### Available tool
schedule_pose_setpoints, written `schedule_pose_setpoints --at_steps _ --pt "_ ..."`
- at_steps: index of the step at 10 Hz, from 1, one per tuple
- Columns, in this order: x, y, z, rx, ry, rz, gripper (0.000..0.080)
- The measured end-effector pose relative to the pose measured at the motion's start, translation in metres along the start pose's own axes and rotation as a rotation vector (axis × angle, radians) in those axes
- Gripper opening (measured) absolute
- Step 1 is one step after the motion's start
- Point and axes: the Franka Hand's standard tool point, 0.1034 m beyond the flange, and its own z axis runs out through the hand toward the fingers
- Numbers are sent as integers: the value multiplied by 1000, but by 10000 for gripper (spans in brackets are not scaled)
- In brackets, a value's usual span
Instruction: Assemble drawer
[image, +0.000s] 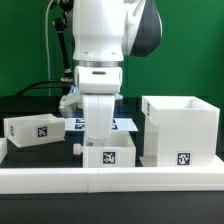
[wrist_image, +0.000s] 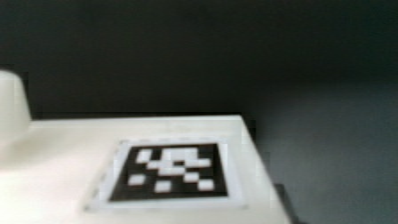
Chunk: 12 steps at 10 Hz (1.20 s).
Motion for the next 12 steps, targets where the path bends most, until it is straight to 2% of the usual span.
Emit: schedule_pose_setpoints --at_steps 2,4,5,6,11,12 --pt "10 4 3 -2 1 -20 42" --pt "9 4 3 -2 -1 -21 42" --pt "8 2 4 17 -2 -19 42" --pt "7 5 2 20 -3 -15 42" --pt "19 15 3 15 3 -12 42" --pt "17 14 4 17 3 -9 42"
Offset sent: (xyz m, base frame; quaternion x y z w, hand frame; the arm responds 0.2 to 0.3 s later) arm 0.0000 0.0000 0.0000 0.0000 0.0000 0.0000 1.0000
